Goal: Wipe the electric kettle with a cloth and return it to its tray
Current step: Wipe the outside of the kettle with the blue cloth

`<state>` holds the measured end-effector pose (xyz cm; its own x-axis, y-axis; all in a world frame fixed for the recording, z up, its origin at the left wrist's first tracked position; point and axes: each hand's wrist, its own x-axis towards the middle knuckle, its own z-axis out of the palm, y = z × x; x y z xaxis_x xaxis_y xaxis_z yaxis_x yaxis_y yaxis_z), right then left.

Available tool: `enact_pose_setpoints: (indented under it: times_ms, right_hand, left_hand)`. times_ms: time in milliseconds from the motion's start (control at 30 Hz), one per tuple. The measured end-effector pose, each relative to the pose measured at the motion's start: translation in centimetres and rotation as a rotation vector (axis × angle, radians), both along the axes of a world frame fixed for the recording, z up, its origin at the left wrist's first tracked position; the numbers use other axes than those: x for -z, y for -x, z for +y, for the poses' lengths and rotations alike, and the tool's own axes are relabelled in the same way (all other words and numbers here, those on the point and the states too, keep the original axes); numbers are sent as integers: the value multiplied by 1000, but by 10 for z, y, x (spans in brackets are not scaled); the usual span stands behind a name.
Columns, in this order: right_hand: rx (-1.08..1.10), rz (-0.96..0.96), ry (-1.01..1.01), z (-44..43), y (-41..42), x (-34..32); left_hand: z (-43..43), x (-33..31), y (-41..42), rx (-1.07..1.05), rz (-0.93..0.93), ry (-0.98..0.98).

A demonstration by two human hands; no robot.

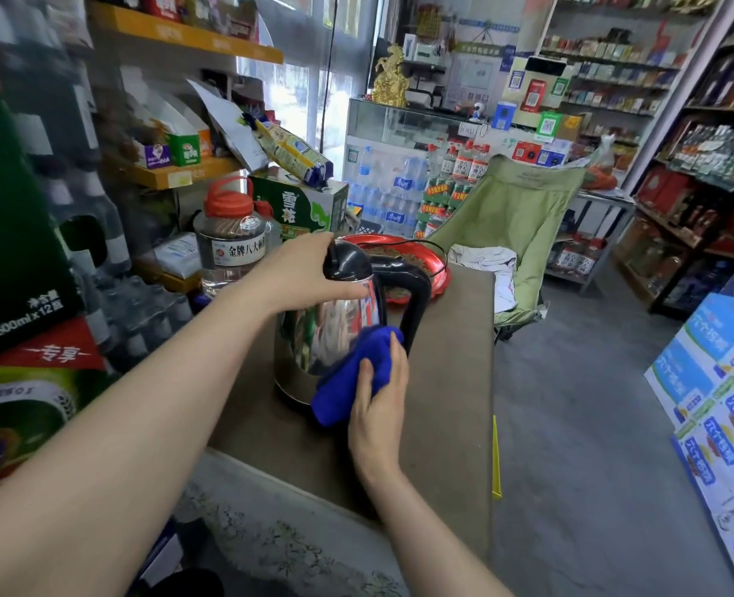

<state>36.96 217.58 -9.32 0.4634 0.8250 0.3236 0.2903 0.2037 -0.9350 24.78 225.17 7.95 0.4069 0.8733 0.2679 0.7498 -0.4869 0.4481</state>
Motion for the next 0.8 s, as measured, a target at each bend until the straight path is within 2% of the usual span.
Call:
enact_pose_setpoints:
  times_ms: [100,233,333,400,500,533,667,800]
  right_hand:
    - [35,39,66,-5,-3,-6]
    - [43,-218,-188,8,-1,-58]
    - [22,-312,-181,20,3,-62]
    - [30,-212,-113,15,4,-35]
    - [53,63,102,-5,3,2]
    - [55,76,141,-10,3,7]
    - [29,-34,51,-11,-3,-23]
    - [22,-226,-119,5,-6,-65]
  left_hand:
    - [1,4,-3,-37,15,-34]
    - [5,5,-2,-30,29,-23]
    - [6,6,-1,-35,40,-39]
    - [6,8,-1,-40,61,-40]
    - [5,9,-3,-47,86,-57]
    - [4,8,-3,-49,86,-63]
    - [1,9,-2,-99,84,-77]
    - [-5,2,-2,-119,242,-101]
